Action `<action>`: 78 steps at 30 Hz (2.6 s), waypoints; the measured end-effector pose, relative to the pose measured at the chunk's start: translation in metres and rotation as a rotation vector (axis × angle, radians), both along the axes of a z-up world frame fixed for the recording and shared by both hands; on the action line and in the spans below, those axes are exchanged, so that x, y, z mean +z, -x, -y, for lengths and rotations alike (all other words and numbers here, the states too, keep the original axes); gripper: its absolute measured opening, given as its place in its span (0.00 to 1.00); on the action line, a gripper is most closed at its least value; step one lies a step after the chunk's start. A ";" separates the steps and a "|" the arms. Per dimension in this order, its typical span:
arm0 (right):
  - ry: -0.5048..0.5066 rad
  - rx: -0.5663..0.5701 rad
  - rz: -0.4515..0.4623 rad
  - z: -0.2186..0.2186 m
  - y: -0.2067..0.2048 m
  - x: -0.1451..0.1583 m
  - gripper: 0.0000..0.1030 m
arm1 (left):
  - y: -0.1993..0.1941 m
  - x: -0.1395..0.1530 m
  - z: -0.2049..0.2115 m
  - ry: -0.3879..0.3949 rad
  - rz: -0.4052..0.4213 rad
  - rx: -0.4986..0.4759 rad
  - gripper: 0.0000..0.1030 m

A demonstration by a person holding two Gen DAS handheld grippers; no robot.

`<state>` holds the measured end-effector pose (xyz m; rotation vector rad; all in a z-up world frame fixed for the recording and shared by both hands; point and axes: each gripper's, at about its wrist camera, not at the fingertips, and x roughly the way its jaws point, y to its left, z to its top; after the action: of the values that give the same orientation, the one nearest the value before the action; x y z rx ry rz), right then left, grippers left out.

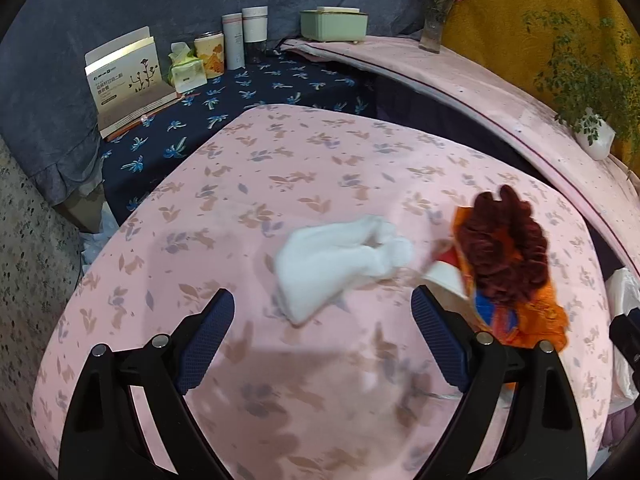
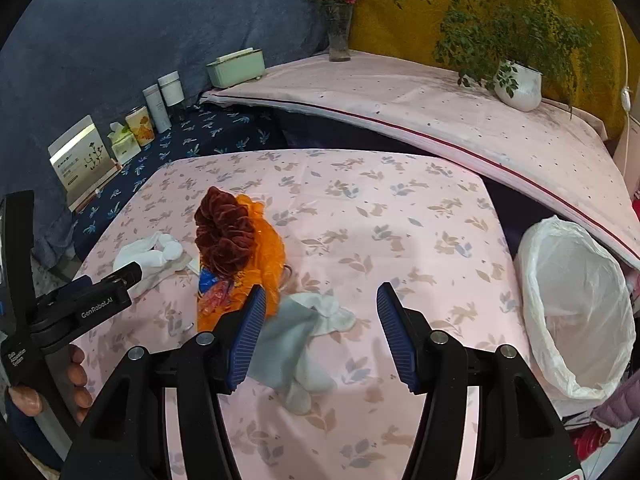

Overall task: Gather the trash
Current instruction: 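Grasp the brown scrunchie with the right gripper while the left gripper grasps a white glove, then carry the glove and scrunchie into the bin and open both grippers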

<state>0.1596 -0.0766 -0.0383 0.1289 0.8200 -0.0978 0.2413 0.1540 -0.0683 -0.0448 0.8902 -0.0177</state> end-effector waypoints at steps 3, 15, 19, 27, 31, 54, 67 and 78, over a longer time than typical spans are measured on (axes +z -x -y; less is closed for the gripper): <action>0.000 0.027 -0.004 -0.017 -0.018 -0.002 0.54 | -0.011 -0.006 -0.013 0.027 -0.014 -0.004 0.83; 0.013 0.058 -0.047 -0.051 -0.075 -0.024 0.53 | -0.041 -0.036 -0.025 0.169 -0.114 -0.054 0.59; 0.019 0.068 -0.073 -0.054 -0.083 -0.033 0.35 | -0.042 -0.036 -0.022 0.183 -0.118 -0.076 0.40; 0.010 0.065 -0.069 -0.050 -0.083 -0.030 0.15 | -0.038 -0.021 -0.013 0.187 -0.096 -0.106 0.10; 0.001 0.060 -0.038 -0.043 -0.076 -0.016 0.14 | -0.029 -0.002 -0.002 0.185 -0.057 -0.125 0.09; -0.025 -0.142 0.148 0.095 0.005 0.066 0.13 | 0.037 0.097 0.164 0.146 0.092 -0.394 0.09; -0.032 -0.309 0.169 0.202 0.067 0.066 0.13 | 0.083 0.095 0.291 0.096 0.079 -0.589 0.09; -0.041 -0.431 0.160 0.267 0.114 0.051 0.13 | 0.112 0.079 0.370 0.096 0.027 -0.735 0.09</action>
<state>0.0459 -0.3432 0.0130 0.3473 0.6246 -0.4709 0.1290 -0.2157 0.0110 0.1943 0.8379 -0.7445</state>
